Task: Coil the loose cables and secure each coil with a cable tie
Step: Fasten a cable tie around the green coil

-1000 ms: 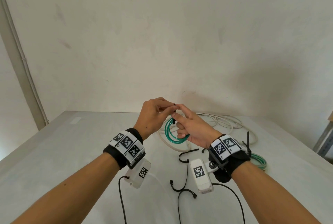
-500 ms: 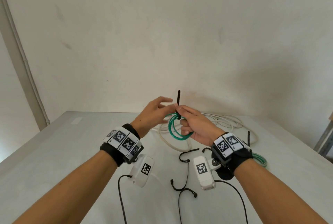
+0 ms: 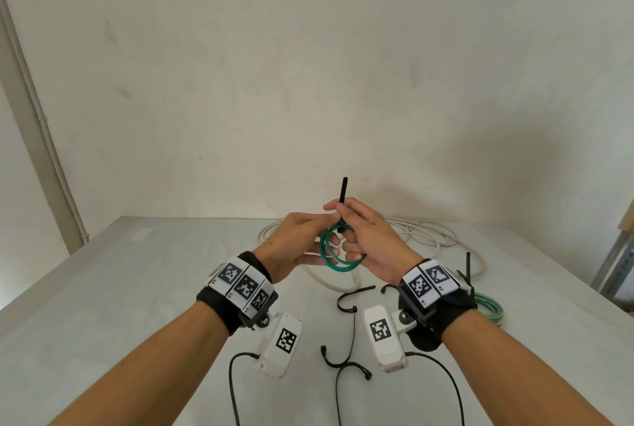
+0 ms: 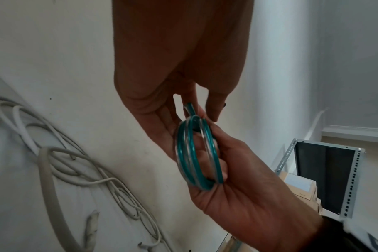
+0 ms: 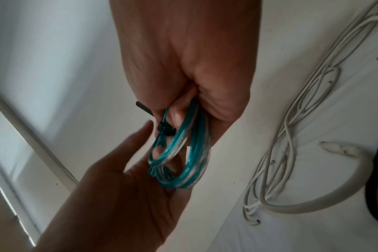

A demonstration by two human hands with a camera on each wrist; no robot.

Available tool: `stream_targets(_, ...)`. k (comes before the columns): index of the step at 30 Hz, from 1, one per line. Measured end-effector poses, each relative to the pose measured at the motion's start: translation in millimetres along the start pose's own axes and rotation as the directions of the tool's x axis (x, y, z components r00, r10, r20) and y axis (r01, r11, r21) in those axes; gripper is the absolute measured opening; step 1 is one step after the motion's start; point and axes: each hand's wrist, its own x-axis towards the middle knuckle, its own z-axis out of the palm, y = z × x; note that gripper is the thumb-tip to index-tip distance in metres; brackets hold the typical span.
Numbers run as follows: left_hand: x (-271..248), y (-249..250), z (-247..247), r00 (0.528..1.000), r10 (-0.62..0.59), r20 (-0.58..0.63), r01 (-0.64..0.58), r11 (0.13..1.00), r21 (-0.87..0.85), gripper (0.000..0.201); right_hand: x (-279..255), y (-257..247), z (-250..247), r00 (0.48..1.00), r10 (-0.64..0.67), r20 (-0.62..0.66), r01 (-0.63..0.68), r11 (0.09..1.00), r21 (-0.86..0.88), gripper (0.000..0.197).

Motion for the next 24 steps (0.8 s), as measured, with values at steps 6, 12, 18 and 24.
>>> stream_targets(6,2,-2,9,0.997,0.067,-0.025,-0.072,0.945,-0.318,0.029,2,-2,8,0.999,-0.015,-0.028,0.017,0.998,0.053,0.026)
stream_targets(12,0,-7,9,0.991,0.081,-0.102,-0.106,0.958,-0.265,0.028,4,-2,13,0.991,-0.072,-0.11,0.06,0.992,-0.114,0.024)
stream_targets(18,-3,-11,14,0.984,0.05,-0.169,-0.088,0.97,-0.228,0.027,10,0,15,0.979,-0.129,-0.159,0.093,0.973,-0.213,0.022)
stream_targets(24,0,-4,14,0.977,-0.017,-0.213,-0.042,0.962,-0.27,0.008,11,0,25,0.969,-0.171,-0.179,0.123,0.96,-0.252,0.021)
